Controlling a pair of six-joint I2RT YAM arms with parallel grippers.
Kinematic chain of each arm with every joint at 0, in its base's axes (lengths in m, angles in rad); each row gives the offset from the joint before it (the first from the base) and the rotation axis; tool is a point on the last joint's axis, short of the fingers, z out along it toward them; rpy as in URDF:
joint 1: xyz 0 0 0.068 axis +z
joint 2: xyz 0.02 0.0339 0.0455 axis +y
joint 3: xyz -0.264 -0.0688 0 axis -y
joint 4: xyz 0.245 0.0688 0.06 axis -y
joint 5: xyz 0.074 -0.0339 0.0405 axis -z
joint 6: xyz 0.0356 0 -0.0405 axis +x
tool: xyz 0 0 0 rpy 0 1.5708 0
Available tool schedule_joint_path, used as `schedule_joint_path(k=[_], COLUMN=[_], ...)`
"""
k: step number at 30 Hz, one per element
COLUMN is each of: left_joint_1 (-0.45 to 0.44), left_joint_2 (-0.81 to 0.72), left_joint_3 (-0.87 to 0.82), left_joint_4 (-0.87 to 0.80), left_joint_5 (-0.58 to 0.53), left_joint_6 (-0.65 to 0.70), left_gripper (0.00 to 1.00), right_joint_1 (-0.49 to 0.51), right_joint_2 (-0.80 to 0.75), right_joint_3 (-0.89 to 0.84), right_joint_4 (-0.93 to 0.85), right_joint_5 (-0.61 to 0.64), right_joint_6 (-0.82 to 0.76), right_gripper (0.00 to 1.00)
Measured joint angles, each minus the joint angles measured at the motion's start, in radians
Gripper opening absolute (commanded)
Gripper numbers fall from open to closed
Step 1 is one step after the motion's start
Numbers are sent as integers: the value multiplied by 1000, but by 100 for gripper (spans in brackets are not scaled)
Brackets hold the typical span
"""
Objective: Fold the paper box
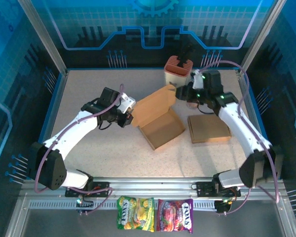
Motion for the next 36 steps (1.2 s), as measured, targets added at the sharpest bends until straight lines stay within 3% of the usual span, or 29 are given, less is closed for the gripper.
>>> schedule_joint_path(k=[3, 7, 14, 18, 31, 36], left_joint_1=[8, 11, 20, 20, 21, 21], left_joint_2=[2, 16, 47, 50, 68, 71], left_joint_3=[12, 36, 61, 64, 85, 86], left_joint_4=[-48, -82, -103, -107, -108, -107], left_joint_5=[17, 28, 30, 30, 23, 4], left_joint_6=[68, 134, 174, 179, 162, 122], left_gripper=[0, 0, 0, 0, 0, 0], right_joint_1=[-44, -46, -47, -47, -25, 2], right_joint_2=[-63, -31, 186, 243, 277, 277], right_joint_3=[-143, -231, -75, 1, 21, 28], right_joint_4=[89, 130, 75, 37, -23, -24], right_joint_5=[-79, -145, -198, -232, -233, -173], right_joint_6=[-198, -448, -726, -800, -846, -835], right_gripper=[59, 61, 56, 48, 0, 0])
